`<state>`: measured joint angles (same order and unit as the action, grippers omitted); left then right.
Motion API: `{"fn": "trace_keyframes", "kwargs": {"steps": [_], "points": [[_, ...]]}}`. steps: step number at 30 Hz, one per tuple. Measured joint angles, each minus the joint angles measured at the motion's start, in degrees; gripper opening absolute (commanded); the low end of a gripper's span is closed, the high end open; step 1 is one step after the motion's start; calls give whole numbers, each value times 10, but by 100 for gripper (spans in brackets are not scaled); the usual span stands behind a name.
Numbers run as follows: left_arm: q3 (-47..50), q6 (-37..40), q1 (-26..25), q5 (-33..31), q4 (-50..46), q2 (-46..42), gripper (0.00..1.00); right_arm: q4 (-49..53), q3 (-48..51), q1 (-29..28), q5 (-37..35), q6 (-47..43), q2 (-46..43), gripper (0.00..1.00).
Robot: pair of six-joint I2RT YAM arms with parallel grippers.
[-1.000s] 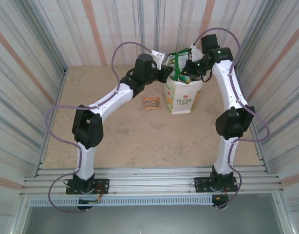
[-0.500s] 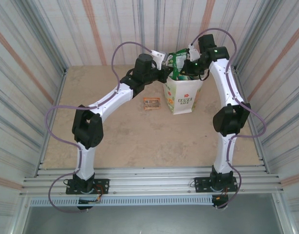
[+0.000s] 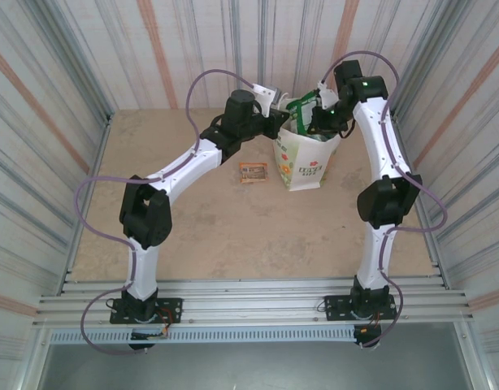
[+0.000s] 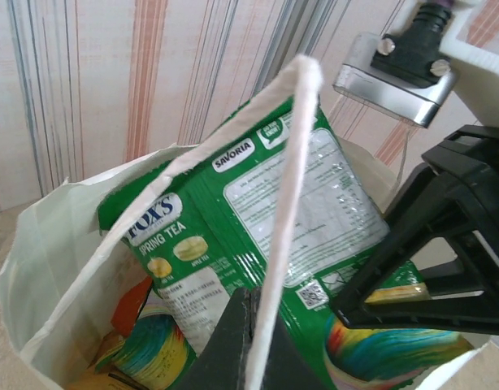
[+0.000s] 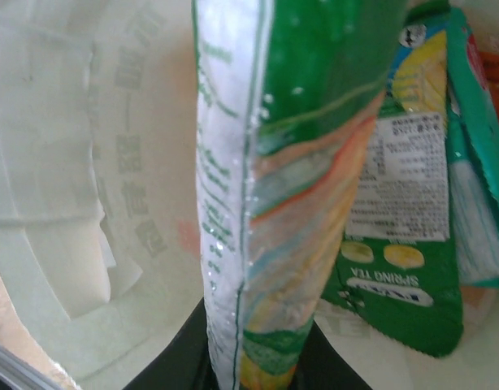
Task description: Place the snacks into the paper bag
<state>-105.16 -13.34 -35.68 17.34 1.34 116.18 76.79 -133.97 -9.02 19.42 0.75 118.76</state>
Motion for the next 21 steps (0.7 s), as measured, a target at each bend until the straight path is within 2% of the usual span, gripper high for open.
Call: {"fn": "trace_keyframes", "kwargs": {"steps": [9,17,19,21], "points": [[0,0,-1,1,0,-3,0,16,19,-2,-17,0,-17,3],[0,0,-1,2,0,-3,0,33,-55,-24,4,0,68,5],[0,0,-1,2,0,-3,0,35,-56,-28,14,0,85,8],[0,0,-1,2,0,-3,0,37,-56,-28,19,1,96,16]]}}
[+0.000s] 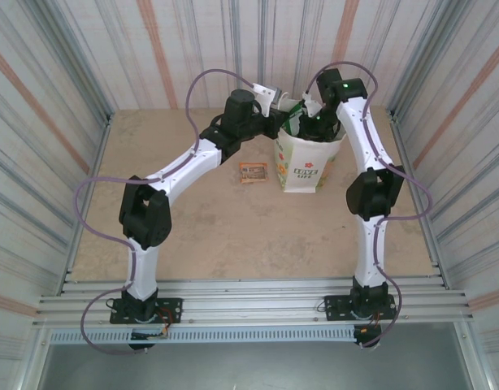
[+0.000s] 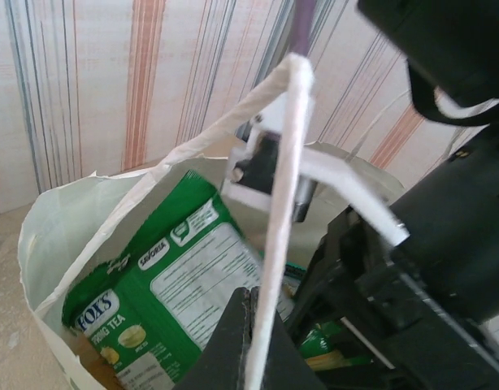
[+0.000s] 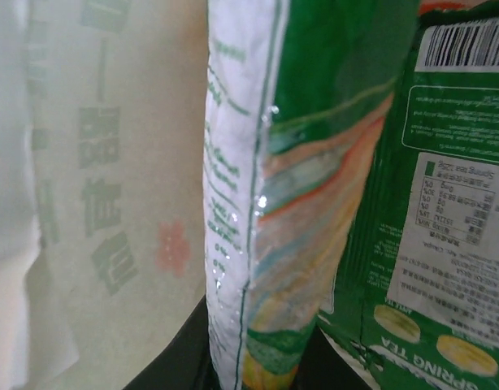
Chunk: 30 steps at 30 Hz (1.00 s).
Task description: Place the snacks into the paper bag
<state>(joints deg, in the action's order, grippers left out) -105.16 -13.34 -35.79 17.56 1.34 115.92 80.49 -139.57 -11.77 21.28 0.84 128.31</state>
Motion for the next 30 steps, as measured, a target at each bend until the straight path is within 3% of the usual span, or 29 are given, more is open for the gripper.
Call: {"fn": "trace_keyframes", "kwargs": {"steps": [2,7,15,19,21,26,30], "points": [[0,0,0,0,0,0,0,0,0,3,-1,4,4,30],[0,0,0,0,0,0,0,-14,-5,18,-34,27,4,43],[0,3,0,0,0,0,1,-51,-5,44,-114,51,-7,49],[2,9,0,-2,0,-3,31,-64,-1,40,-127,52,-33,53],[9,9,0,-5,-1,-11,41,-74,12,36,-129,51,-55,54],[25,14,0,-14,-11,-45,59,-111,91,24,-132,52,-157,55],[43,18,0,-23,-21,-85,63,-150,167,21,-124,52,-246,56]]}}
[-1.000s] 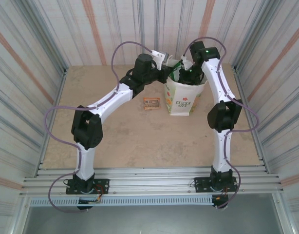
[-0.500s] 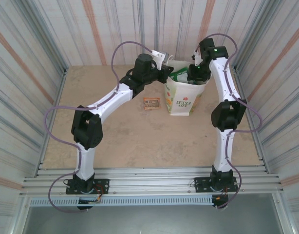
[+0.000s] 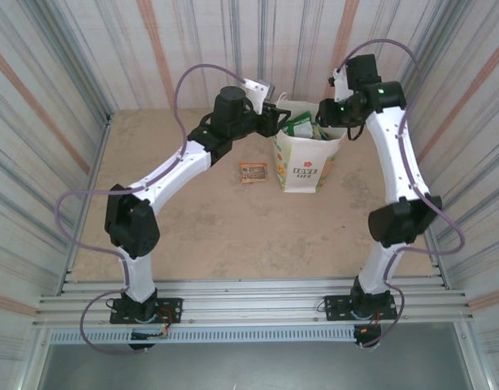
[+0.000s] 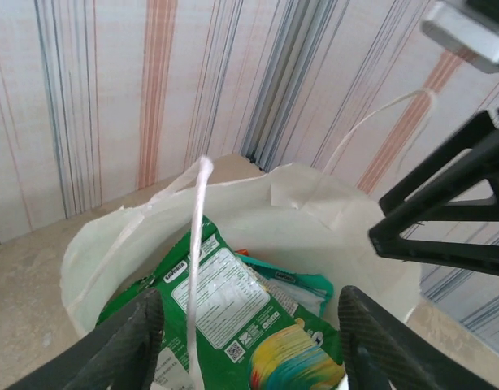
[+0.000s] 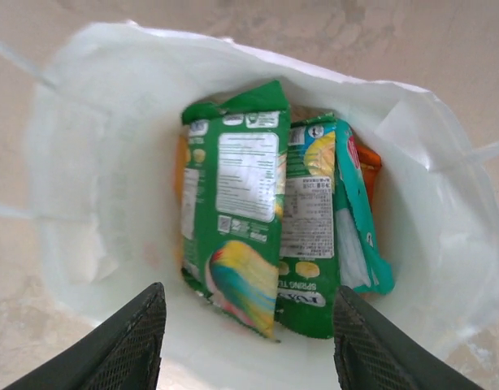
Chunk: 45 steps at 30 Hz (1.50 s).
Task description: Place the snacks into the paper bag
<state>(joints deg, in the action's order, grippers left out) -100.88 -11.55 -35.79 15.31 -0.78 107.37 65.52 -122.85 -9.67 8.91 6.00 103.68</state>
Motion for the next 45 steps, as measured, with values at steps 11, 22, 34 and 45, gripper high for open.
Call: {"fn": "trace_keyframes", "kwargs": {"steps": [11,22,34,45], "points": [[103,-5,14,-19,-43,-133,63,-151,318,0,83,29,-234,54],[283,-81,76,-8,-87,-200,56,-311,593,-15,168,66,-375,52],[317,-125,89,3,-113,-118,55,-452,759,-44,199,116,-401,51],[215,-132,89,1,-149,7,55,-511,789,-53,198,120,-407,50]]}}
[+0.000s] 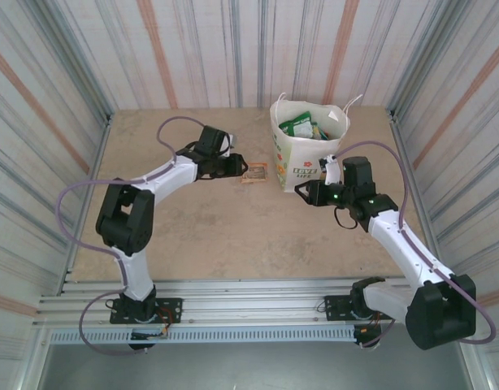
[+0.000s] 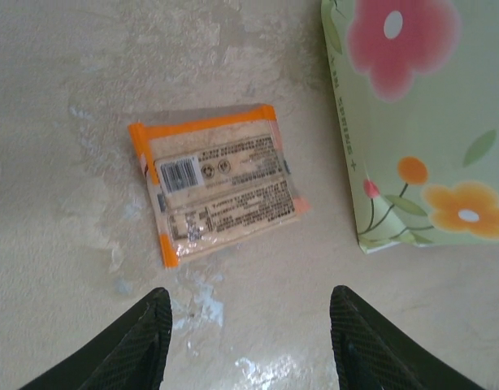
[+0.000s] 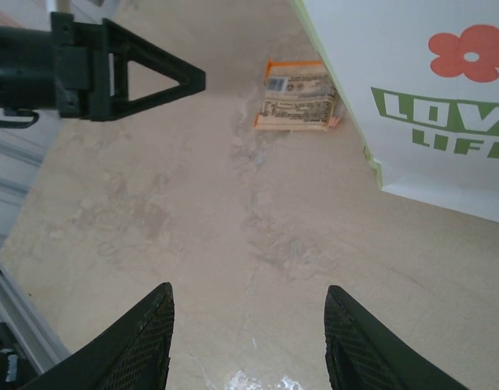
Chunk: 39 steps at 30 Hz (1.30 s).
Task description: Place the snacks into the paper bag
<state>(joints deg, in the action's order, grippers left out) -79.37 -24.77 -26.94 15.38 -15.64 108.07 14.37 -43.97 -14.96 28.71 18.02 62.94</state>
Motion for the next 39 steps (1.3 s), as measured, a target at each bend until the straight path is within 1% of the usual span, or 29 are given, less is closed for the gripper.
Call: {"fn": "trace_keyframes", "kwargs": {"steps": [7,12,15,22,31,39], "points": [[-61,-2,0,0,-18,52,55,-4,4,-2,-2,0,-2,50],[-91,-2,-2,-6,-32,76,52,-4,4,-5,-4,0,-2,50],[-109,-1,-2,-20,-40,93,50,-3,4,-5,-4,0,-4,50],[-145,0,-2,-53,-66,130,48,-1,4,-6,-8,-3,-15,50],[-160,0,-2,-61,-82,173,43,5,4,-6,-8,-5,-16,50],[-163,-2,-2,-60,-81,181,38,7,4,-6,-8,-5,-16,50]]}}
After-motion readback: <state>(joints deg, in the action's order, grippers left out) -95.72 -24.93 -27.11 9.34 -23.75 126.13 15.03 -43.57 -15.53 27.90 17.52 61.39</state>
